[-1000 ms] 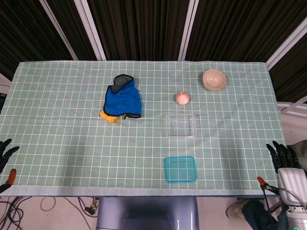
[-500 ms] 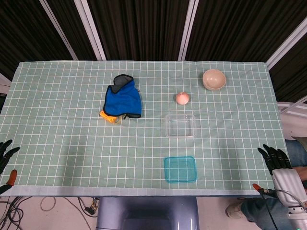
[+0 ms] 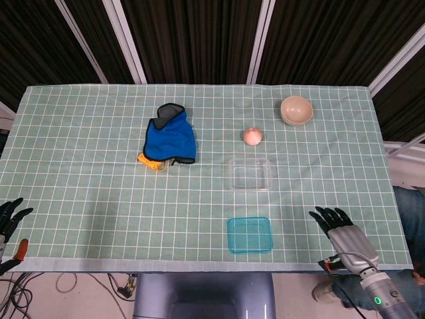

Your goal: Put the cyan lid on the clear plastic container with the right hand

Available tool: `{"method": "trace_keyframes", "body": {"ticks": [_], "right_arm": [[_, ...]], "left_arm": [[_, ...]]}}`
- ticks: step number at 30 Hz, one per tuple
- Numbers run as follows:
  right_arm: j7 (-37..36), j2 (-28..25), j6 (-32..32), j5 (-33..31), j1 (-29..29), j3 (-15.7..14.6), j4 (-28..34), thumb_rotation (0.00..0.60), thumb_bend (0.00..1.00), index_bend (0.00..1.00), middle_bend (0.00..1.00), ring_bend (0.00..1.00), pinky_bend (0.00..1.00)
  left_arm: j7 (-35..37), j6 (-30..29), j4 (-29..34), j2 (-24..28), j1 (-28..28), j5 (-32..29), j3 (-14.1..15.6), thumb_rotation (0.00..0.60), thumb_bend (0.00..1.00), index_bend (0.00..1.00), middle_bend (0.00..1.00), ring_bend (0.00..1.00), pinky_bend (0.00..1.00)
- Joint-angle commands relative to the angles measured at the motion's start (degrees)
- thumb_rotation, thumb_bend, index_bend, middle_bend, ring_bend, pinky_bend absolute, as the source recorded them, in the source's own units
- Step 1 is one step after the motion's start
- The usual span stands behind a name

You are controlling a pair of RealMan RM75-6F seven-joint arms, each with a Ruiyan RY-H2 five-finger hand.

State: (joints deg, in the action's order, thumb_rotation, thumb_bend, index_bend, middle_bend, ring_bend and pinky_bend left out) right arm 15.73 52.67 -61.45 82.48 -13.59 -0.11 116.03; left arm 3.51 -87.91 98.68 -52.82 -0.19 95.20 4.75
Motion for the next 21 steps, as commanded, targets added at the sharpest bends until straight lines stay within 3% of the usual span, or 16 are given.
{"method": "trace_keyframes", "body": {"ticks": [1, 9, 21], "right_arm": [[10.2, 6.8, 2.8, -7.4, -3.4, 1.3, 3.5, 0.6, 0.08, 0.04, 0.05, 0.0, 0.0], [26.6, 18.4, 1.5, -21.2, -8.5, 2.5, 2.6, 0.6, 0.08, 0.04, 0.05, 0.0, 0.0], [40.3, 30.2, -6.5, -35.6, -14.0, 3.0, 3.4, 0.6, 0.08, 0.03, 0.05, 0.0, 0.0]], "left_arm": [[0.4, 0.1, 0.3, 0.2, 0.0, -0.1, 0.0, 0.6, 0.52, 0.15, 0.0, 0.0, 0.0], [1.1, 0.5, 0.5, 0.5, -0.1, -0.4, 0.1, 0.6, 0.52, 0.15, 0.0, 0.0, 0.0], [1.5, 1.0, 0.7, 0.7, -0.2, -0.5, 0.3, 0.6, 0.52, 0.15, 0.0, 0.0, 0.0]]}}
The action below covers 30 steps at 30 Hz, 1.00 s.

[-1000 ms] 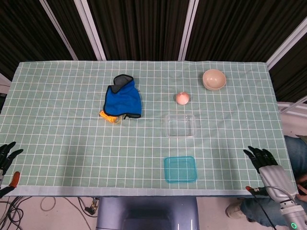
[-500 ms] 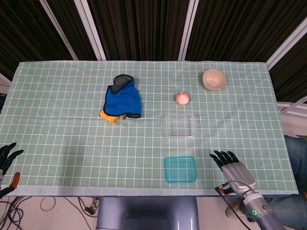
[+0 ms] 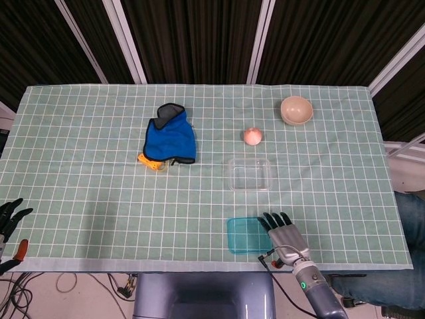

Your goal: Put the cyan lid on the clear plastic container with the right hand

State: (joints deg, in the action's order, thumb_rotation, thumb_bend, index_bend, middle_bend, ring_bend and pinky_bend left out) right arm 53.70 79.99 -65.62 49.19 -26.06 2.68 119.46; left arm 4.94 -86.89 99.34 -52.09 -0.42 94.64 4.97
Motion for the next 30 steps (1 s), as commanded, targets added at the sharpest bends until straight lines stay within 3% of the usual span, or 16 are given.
{"method": "trace_keyframes", "body": {"ticks": [1, 14, 30], "right_arm": [[2.8, 3.9, -3.0, -3.0, -1.9, 0.3, -0.4, 0.6, 0.08, 0.03, 0.05, 0.0, 0.0], [3.7, 12.1, -6.3, -6.3, -5.2, 1.1, -5.9, 0.6, 0.08, 0.03, 0.09, 0.0, 0.0], [2.1, 15.0, -7.7, -7.2, -7.1, 1.1, -9.5, 0.6, 0.08, 0.03, 0.16, 0.0, 0.0]], "left_arm": [[0.1, 0.0, 0.0, 0.0, 0.0, 0.1, 0.0, 0.6, 0.52, 0.15, 0.0, 0.0, 0.0], [0.3, 0.2, 0.3, 0.3, 0.0, -0.3, 0.0, 0.6, 0.52, 0.15, 0.0, 0.0, 0.0], [0.5, 0.2, 0.3, 0.4, 0.0, -0.3, -0.1, 0.6, 0.52, 0.15, 0.0, 0.0, 0.0]]}}
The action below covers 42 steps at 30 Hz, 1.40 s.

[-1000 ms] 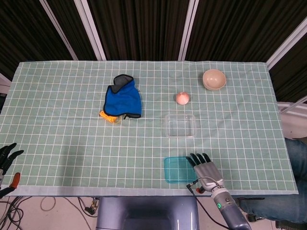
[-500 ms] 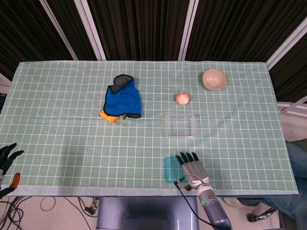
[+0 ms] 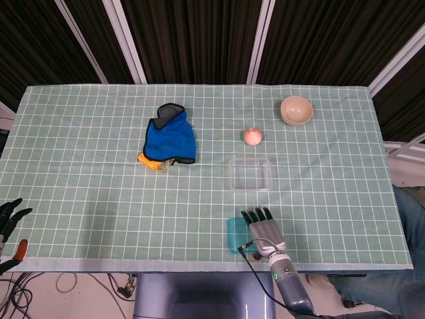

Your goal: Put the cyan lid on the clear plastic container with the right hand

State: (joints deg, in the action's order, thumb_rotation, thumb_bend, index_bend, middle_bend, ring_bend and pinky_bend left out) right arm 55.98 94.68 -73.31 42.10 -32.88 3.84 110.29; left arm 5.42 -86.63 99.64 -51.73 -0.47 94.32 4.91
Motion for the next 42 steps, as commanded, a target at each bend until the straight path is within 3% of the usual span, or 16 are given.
{"method": "trace_keyframes", "body": {"ticks": [1, 42], "right_arm": [[-0.1, 0.4, 0.0, -0.2, -0.4, -0.1, -0.4, 0.6, 0.08, 0.03, 0.16, 0.0, 0.0], [-1.0, 2.9, -2.3, -1.3, -2.5, -1.4, -2.2, 0.6, 0.08, 0.03, 0.18, 0.0, 0.0]], "left_arm": [[0.0, 0.0, 0.0, 0.0, 0.0, -0.1, 0.0, 0.6, 0.52, 0.15, 0.0, 0.0, 0.0], [0.2, 0.2, 0.2, 0.1, 0.1, -0.5, -0.1, 0.6, 0.52, 0.15, 0.0, 0.0, 0.0]]}}
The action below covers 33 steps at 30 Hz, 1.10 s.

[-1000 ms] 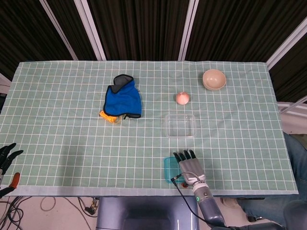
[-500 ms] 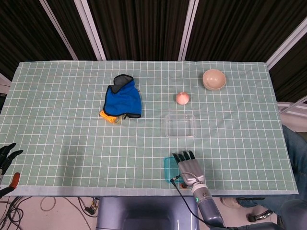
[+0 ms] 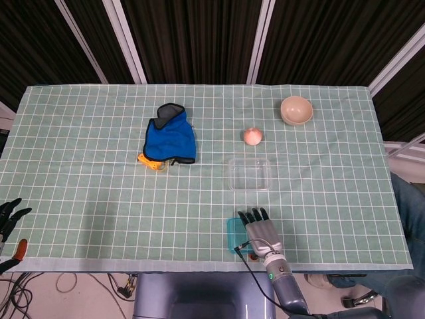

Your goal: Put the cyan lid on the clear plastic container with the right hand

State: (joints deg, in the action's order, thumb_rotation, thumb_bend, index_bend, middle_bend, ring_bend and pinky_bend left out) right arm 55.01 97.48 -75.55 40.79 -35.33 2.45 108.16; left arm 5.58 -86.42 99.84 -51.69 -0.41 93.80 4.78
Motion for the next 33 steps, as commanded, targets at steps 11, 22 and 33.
{"method": "trace_keyframes", "body": {"ticks": [11, 22, 33], "right_arm": [[0.1, 0.0, -0.4, -0.6, -0.2, -0.2, 0.0, 0.6, 0.08, 0.03, 0.18, 0.0, 0.0], [-0.5, 0.1, 0.1, -0.9, -0.3, -0.3, -0.4, 0.6, 0.08, 0.02, 0.23, 0.0, 0.0], [-0.6, 0.8, 0.8, -1.6, -0.6, -0.6, -1.4, 0.6, 0.08, 0.02, 0.28, 0.0, 0.0]], "left_arm": [[0.2, 0.1, 0.1, 0.1, 0.0, 0.0, 0.0, 0.6, 0.52, 0.15, 0.0, 0.0, 0.0], [0.5, 0.3, 0.3, 0.2, 0.0, -0.1, 0.1, 0.6, 0.52, 0.15, 0.0, 0.0, 0.0], [0.7, 0.4, 0.4, 0.4, 0.0, -0.2, 0.1, 0.6, 0.52, 0.15, 0.0, 0.0, 0.0]]}}
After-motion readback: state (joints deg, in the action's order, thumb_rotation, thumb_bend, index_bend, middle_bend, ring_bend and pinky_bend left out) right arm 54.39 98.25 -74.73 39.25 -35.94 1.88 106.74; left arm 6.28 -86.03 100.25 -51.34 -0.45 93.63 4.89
